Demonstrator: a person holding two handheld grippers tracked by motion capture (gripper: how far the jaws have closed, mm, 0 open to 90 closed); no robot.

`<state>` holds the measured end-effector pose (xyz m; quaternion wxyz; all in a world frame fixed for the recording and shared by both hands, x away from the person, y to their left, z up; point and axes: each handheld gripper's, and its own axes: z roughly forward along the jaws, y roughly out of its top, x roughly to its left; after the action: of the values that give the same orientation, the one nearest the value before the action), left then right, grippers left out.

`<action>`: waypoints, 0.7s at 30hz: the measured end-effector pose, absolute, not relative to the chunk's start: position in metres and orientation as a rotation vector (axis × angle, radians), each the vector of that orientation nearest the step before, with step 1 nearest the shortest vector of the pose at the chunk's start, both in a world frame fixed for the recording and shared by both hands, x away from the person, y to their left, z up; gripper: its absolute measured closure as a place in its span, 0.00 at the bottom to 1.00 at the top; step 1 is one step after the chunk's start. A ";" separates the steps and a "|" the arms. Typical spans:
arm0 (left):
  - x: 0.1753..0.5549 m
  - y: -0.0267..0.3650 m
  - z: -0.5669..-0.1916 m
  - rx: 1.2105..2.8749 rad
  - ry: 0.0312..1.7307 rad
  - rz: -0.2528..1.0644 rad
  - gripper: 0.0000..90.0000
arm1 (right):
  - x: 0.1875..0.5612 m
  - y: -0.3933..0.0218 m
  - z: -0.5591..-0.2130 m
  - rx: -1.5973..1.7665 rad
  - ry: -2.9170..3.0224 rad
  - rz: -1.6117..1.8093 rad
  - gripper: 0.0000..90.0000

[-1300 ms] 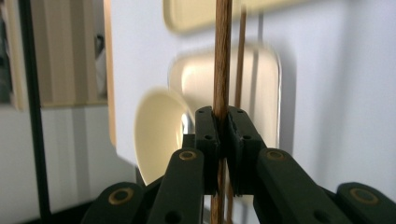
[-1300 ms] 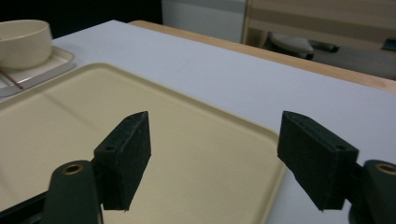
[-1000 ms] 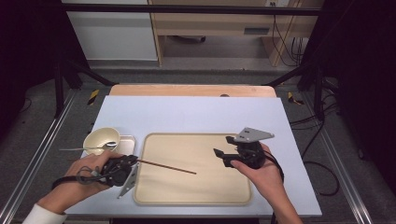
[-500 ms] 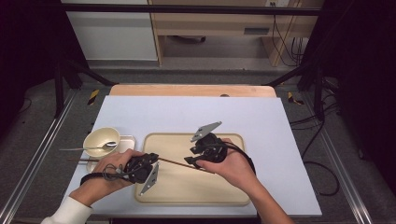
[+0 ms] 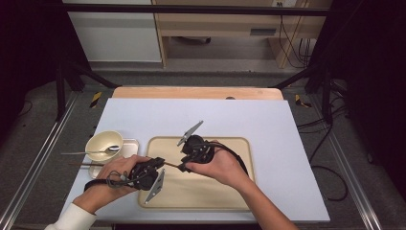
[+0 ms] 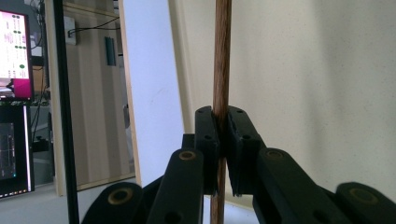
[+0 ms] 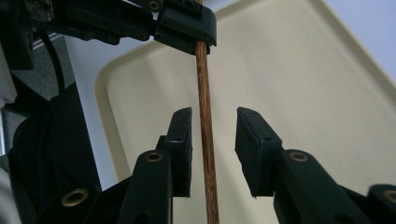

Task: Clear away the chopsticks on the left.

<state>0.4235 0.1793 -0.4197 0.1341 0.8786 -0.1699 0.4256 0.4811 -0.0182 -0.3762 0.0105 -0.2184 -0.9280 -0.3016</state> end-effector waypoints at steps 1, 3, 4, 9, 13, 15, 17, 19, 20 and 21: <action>0.423 0.179 -0.420 2.549 -0.497 1.234 0.93 | 0.481 -0.018 -0.376 -0.681 -2.896 -0.941 0.77; 0.422 0.180 -0.420 2.547 -0.495 1.233 0.93 | 0.481 -0.015 -0.379 -0.680 -2.880 -0.913 0.79; 0.422 0.180 -0.420 2.544 -0.496 1.236 0.93 | 0.481 -0.014 -0.379 -0.679 -2.880 -0.900 0.80; 0.421 0.180 -0.419 2.541 -0.498 1.240 0.93 | 0.482 -0.009 -0.383 -0.670 -2.885 -0.871 0.85; 0.421 0.181 -0.419 2.534 -0.486 1.231 0.93 | 0.483 -0.008 -0.384 -0.665 -2.878 -0.870 0.92; 0.422 0.182 -0.419 2.536 -0.467 1.222 0.92 | 0.483 -0.008 -0.384 -0.663 -2.875 -0.878 0.94; 0.424 0.183 -0.419 2.527 -0.402 1.198 0.89 | 0.482 -0.008 -0.384 -0.664 -2.871 -0.891 0.94; 0.426 0.189 -0.418 2.472 -0.270 1.187 0.72 | 0.482 -0.008 -0.386 -0.684 -2.882 -0.893 0.94; 0.427 0.192 -0.417 2.459 -0.222 1.193 0.67 | 0.482 -0.008 -0.387 -0.701 -2.878 -0.898 0.94; 0.427 0.192 -0.417 2.459 -0.222 1.193 0.63 | 0.482 -0.008 -0.387 -0.701 -2.878 -0.898 0.94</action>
<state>0.4266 0.1916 -0.4168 0.1984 0.8789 -0.0792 0.4264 0.4818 -0.0080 -0.3870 0.0230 -0.2264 -0.9296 -0.2900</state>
